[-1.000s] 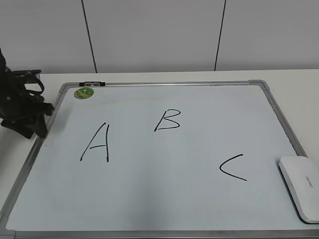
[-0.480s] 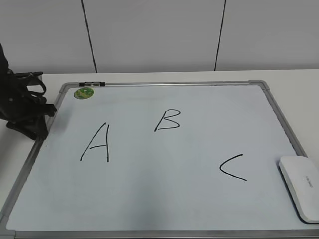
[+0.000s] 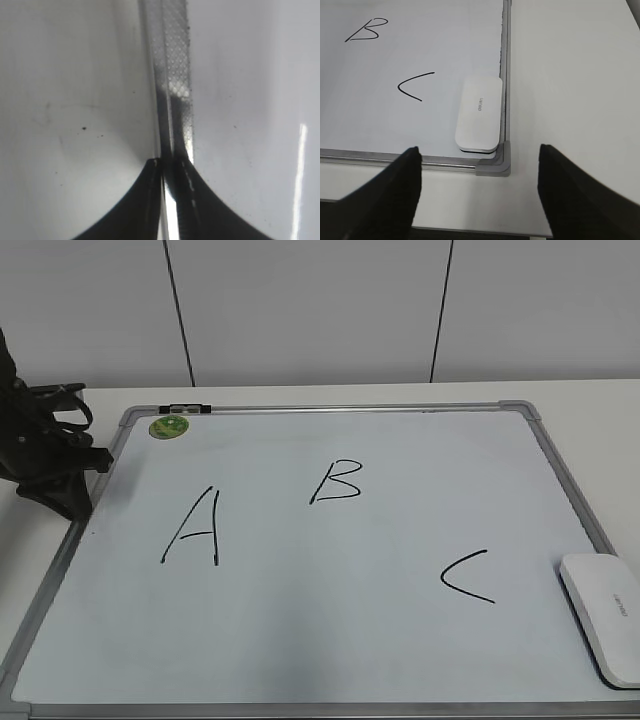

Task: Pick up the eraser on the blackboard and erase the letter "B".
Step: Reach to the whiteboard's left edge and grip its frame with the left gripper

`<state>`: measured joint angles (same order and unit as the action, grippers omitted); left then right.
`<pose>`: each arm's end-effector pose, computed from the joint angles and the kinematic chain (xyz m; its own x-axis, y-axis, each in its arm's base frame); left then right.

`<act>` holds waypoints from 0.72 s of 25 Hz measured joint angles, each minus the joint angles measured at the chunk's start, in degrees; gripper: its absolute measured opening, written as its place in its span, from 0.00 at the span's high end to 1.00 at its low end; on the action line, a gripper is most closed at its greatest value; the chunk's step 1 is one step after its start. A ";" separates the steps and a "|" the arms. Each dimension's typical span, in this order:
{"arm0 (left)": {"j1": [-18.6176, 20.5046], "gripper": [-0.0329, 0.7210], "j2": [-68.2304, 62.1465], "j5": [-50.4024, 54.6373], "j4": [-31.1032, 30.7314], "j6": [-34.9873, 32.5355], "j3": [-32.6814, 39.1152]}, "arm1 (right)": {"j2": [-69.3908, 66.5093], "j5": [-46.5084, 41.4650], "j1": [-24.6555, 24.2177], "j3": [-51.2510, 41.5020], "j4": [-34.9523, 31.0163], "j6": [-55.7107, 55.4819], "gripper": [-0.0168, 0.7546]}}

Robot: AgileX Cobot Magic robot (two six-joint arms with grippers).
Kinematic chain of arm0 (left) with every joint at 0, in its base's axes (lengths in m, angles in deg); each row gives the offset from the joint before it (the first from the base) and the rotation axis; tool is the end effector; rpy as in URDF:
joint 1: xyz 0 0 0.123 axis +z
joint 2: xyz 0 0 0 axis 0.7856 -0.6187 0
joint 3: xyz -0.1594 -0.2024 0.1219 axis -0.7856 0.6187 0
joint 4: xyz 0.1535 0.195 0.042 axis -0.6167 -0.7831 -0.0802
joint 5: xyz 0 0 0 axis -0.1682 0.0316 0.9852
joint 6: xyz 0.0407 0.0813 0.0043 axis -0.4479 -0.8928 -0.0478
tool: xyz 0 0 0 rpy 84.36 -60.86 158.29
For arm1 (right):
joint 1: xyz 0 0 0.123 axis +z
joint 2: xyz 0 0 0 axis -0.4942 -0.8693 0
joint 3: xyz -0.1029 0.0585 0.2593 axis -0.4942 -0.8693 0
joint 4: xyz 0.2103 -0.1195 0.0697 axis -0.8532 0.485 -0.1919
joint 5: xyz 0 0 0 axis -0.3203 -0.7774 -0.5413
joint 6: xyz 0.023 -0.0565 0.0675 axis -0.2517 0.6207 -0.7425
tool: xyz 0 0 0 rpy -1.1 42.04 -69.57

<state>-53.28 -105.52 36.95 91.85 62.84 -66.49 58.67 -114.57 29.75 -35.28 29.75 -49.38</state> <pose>0.4167 -0.0235 0.1256 -0.9908 0.0360 -0.1302 0.0537 0.9893 -0.1354 -0.0111 0.0054 0.2695 -0.5133 -0.0746 -0.8549 -0.0909 0.9953 -0.0323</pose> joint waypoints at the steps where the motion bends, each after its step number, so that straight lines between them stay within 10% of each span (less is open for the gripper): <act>1: 0.00 0.87 0.00 0.00 0.00 0.00 0.00 | 0.00 0.00 0.00 0.00 0.00 0.00 0.28; 18: 0.00 0.87 0.00 0.20 0.00 0.00 -0.09 | -28.68 14.17 0.00 5.25 -2.25 1.77 0.18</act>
<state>-53.28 -105.52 37.16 91.85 62.84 -66.58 29.99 -100.40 29.75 -30.03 27.50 -47.61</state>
